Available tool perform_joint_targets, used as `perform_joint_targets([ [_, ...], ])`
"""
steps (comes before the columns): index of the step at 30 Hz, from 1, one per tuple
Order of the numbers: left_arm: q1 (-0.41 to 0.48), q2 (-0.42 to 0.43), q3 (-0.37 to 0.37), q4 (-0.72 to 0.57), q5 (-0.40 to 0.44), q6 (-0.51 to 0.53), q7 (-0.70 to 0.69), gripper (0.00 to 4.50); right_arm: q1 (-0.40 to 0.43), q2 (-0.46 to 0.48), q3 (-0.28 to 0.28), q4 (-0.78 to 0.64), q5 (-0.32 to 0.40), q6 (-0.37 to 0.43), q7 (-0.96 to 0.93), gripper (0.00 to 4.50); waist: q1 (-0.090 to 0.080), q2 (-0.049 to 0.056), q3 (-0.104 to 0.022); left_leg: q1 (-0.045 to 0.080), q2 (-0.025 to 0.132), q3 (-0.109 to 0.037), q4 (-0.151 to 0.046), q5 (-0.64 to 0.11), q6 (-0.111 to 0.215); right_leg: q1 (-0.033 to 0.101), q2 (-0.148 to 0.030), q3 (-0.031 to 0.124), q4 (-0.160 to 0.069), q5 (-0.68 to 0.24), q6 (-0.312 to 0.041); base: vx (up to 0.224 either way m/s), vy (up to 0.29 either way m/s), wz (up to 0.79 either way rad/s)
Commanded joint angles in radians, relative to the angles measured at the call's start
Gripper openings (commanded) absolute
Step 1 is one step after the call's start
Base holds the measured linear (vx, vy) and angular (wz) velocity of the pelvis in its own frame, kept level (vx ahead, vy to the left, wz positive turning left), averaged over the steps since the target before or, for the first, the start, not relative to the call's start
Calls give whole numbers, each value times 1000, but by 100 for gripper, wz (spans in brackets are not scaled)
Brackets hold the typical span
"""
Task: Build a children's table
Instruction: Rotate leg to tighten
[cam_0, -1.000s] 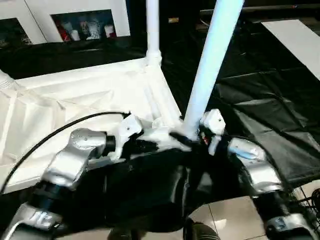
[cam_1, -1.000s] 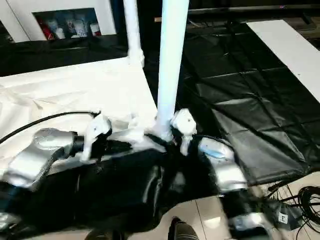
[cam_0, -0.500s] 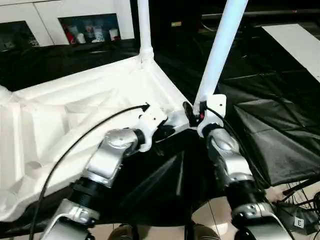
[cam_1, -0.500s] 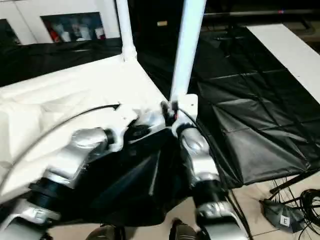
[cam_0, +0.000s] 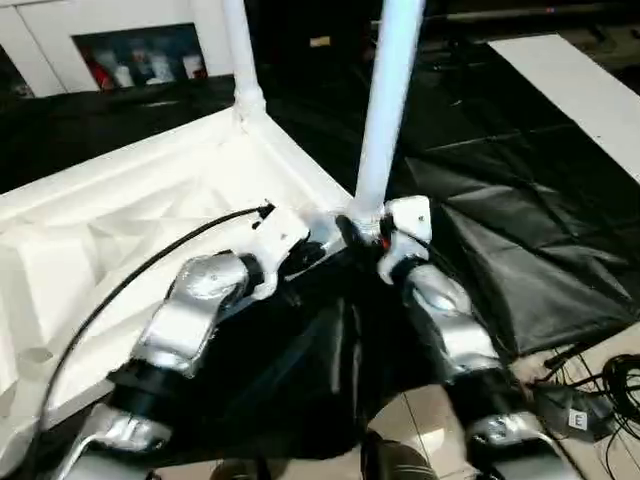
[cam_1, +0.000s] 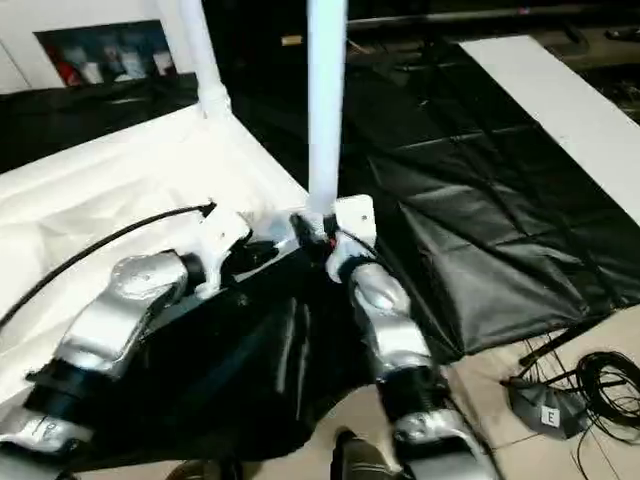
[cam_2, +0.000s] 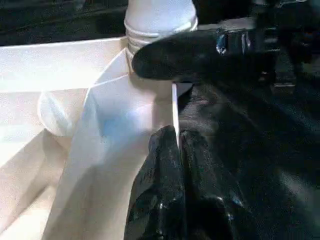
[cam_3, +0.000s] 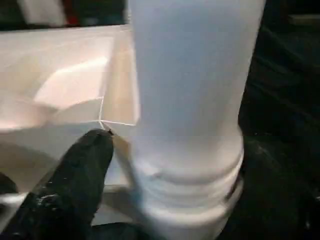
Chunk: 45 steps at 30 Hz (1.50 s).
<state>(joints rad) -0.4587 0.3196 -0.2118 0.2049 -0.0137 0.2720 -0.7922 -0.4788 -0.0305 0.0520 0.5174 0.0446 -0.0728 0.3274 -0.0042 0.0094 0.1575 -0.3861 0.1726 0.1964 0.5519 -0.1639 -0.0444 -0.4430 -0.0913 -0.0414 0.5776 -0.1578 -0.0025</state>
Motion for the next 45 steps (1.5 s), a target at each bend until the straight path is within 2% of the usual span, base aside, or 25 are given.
perform_joint_targets([
  [1,43,32,-46,23,-23,-14,-112,0,18,-27,17,-67,24,-14,107,422,9,-8,-57,16,47,-15,-68,-276,76,39,-45,44,-76,-321,-182,51,-31,8],
  [3,47,57,-49,19,-30,-21,-149,0,39,-59,19,-110,56,-6,193,422,15,-5,-59,17,48,-11,-64,-246,91,42,-46,45,-70,-275,-203,54,-29,7],
  [4,46,75,-49,20,-36,-23,-175,0,60,-96,33,-150,77,1,275,422,19,-5,-63,15,48,-12,-61,-212,107,50,-44,43,-63,-222,-215,64,-16,4],
  [5,45,84,-49,18,-45,-26,-195,0,70,-118,43,-168,85,4,317,422,22,-3,-64,16,49,-9,-57,-158,123,51,-39,42,-54,-139,-235,64,-16,4],
  [7,44,102,-50,11,-65,-18,-244,0,86,-162,61,-197,99,5,389,422,26,-2,-68,12,47,-9,-52,-107,140,59,-39,40,-41,-45,-271,28,0,0],
  [9,46,126,-59,-4,-89,0,-302,0,99,-202,79,-217,117,4,446,422,29,-2,-68,16,48,-6,-50,-94,155,60,-39,41,-39,-13,-289,0,0,0],
  [12,49,157,-74,-19,-111,18,-372,0,114,-241,96,-239,124,1,519,422,32,-3,-64,18,48,-5,-51,-115,160,60,-41,40,-42,-58,-299,0,0,0],
  [13,46,170,-81,-22,-116,25,-399,0,115,-259,106,-240,115,-5,550,422,34,-1,-63,19,51,-7,-53,-132,149,59,-43,41,-45,-92,-296,0,0,0],
  [16,39,179,-86,-16,-117,24,-417,0,115,-276,118,-243,112,-4,584,422,33,-2,-60,19,52,-8,-57,-171,124,59,-44,42,-51,-157,-286,0,0,0],
  [19,36,182,-85,-10,-115,15,-416,0,115,-287,123,-241,117,2,608,422,33,-3,-60,20,52,-9,-58,-190,108,59,-46,43,-54,-188,-274,0,0,0],
  [21,35,183,-84,-8,-116,15,-417,0,115,-291,124,-241,119,4,616,422,35,-3,-62,21,52,-9,-57,-180,107,60,-45,43,-52,-176,-274,0,0,0],
  [26,30,189,-81,-2,-116,9,-423,0,118,-316,129,-234,132,7,653,422,35,-6,-66,18,50,-8,-51,-134,134,63,-44,42,-44,-105,-292,0,0,0],
  [29,28,191,-79,2,-115,8,-423,0,114,-323,122,-225,135,4,664,422,35,-5,-66,18,50,-8,-51,-135,137,64,-44,41,-46,-117,-293,0,0,0],
  [31,27,193,-79,4,-115,6,-422,0,112,-328,115,-219,138,4,674,387,35,-7,-67,18,50,-9,-51,-139,136,64,-44,41,-46,-125,-292,0,0,0],
  [33,27,193,-79,5,-115,5,-420,0,110,-331,111,-213,141,3,680,382,36,-7,-67,19,51,-9,-50,-136,136,64,-44,41,-45,-126,-292,0,0,0],
  [41,29,196,-77,7,-117,0,-419,0,105,-341,99,-180,143,-8,691,300,37,-7,-73,19,50,-9,-46,-118,144,66,-44,40,-41,-107,-303,0,0,0],
  [45,31,200,-81,4,-118,-2,-419,0,104,-344,104,-162,138,-22,693,278,38,-6,-74,19,50,-9,-46,-127,141,67,-45,39,-42,-122,-303,0,0,0],
])
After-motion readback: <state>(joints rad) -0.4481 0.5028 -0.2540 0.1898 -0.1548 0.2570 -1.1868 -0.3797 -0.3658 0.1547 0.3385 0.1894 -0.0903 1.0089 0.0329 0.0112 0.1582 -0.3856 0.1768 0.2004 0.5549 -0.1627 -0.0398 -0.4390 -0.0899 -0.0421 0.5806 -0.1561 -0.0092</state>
